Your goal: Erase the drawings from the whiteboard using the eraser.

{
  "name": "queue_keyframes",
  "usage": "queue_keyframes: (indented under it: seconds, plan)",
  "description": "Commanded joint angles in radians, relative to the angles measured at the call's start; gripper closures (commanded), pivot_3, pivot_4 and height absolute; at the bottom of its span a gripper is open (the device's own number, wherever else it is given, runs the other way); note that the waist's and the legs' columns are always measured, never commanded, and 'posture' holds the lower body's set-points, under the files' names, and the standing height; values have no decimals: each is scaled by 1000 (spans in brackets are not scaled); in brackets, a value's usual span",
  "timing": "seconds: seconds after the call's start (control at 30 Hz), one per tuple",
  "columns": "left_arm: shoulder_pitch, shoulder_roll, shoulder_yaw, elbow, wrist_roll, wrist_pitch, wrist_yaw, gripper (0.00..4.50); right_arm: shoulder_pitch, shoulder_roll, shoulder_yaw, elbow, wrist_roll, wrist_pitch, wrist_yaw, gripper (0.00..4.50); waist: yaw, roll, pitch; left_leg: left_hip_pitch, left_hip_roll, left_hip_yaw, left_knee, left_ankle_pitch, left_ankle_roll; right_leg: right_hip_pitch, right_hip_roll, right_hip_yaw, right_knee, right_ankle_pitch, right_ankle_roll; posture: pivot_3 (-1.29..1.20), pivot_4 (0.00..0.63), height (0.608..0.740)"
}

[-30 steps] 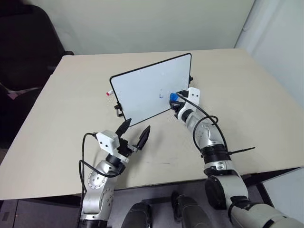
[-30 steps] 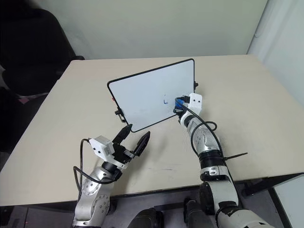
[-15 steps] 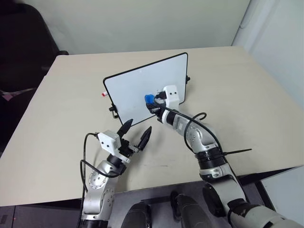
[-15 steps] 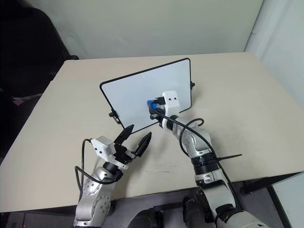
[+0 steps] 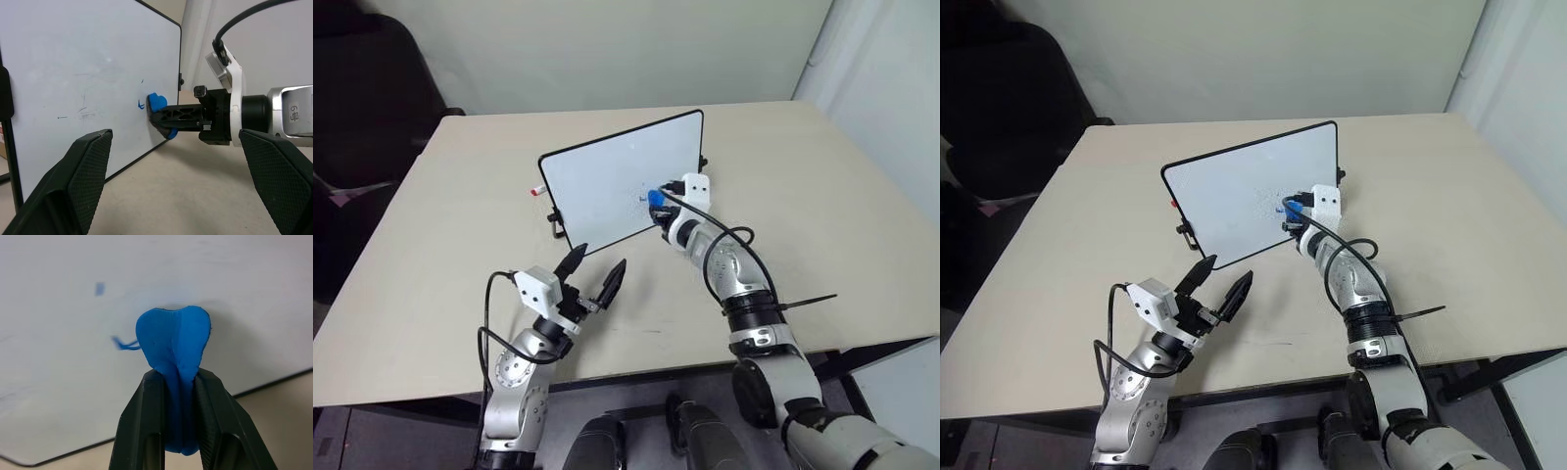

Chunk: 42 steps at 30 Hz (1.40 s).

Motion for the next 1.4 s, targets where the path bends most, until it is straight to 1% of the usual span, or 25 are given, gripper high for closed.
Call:
queue_keyframes:
  seconds: [0.03, 0.07, 0.13, 0.23, 0.43, 0.67, 0.8, 1.0, 1.1, 1.17, 1.23, 1.4]
  plan:
    - [-10, -1, 1, -11, -9, -9, -7, 0, -25, 3, -12, 3, -8, -34, -19, 4043, 0, 0, 0, 0, 0, 0, 0, 1, 1, 0, 0, 0, 0, 0, 1, 0, 150, 740]
    - [-12, -2, -1, -10, -8, -10, -8, 0, -26, 3, -13, 7, -8, -36, -20, 4043, 0, 0, 0, 0, 0, 0, 0, 2, 2, 0, 0, 0, 0, 1, 1, 0, 150, 740]
    - [-13, -3, -2, -7, -6, -11, -9, 0, -25, 7, -3, 0, -3, -30, -6, 4043, -1, 0, 0, 1, 0, 0, 1, 9, 13, 0, 0, 0, 0, 4, 2, 0, 150, 740]
    - [-18, -2, -1, -1, -5, -13, -10, 0, -13, 19, 49, -53, 2, 3, 48, 4043, -6, 0, 0, 1, 0, 1, 1, 6, 11, -1, 0, 0, -1, 7, 1, 0, 150, 740]
    - [-23, -1, 3, 5, -6, -15, -13, 0, 20, 54, 151, -136, -2, 55, 111, 4043, -15, 0, 0, 1, 2, 2, -1, 5, 9, -4, 0, -2, 0, 8, -1, 0, 150, 740]
    - [-19, -1, 10, 1, -14, -14, -13, 0, 28, 66, 204, -159, -17, 73, 151, 4043, -16, 0, 0, 1, 4, 2, -1, 3, 6, -6, 2, -3, 2, 9, -2, 0, 150, 740]
    - [-16, 0, 13, -3, -17, -14, -12, 0, 15, 64, 174, -133, -22, 69, 128, 4043, -16, 0, 0, 1, 4, 2, -1, 3, 6, -5, 2, -3, 2, 9, -2, 0, 150, 740]
    - [-13, 2, 13, -12, -17, -9, -10, 0, -33, 31, 49, -27, -24, 11, 37, 4043, -11, 0, 0, 1, 4, 1, 0, 3, 7, -4, 2, -3, 2, 9, -2, 0, 150, 740]
    - [-12, 3, 12, -14, -16, -8, -10, 0, -48, 16, 15, 9, -26, -9, 15, 4043, -7, 0, 0, 2, 2, 1, 0, 4, 8, -3, 2, -2, 0, 9, -2, 0, 150, 740]
    - [-14, 4, 13, -15, -16, -5, -10, 0, -56, 10, -1, 31, -28, -22, 2, 4043, -3, 0, 0, 1, 2, 1, 0, 3, 7, -2, 2, -1, -3, 9, -2, 0, 150, 740]
    - [-16, 4, 13, -14, -14, -5, -9, 0, -62, 6, -10, 45, -28, -34, -7, 4043, -2, 0, 0, 0, 1, 0, 0, 0, 0, -2, 2, -1, -5, 9, -2, 0, 150, 740]
    - [-19, 2, 10, -14, -14, -5, -7, 0, -66, 8, -7, 53, -31, -38, -9, 4043, -2, 0, 0, 0, 1, 1, 1, 2, 3, -2, 2, -1, -6, 9, -2, 0, 150, 740]
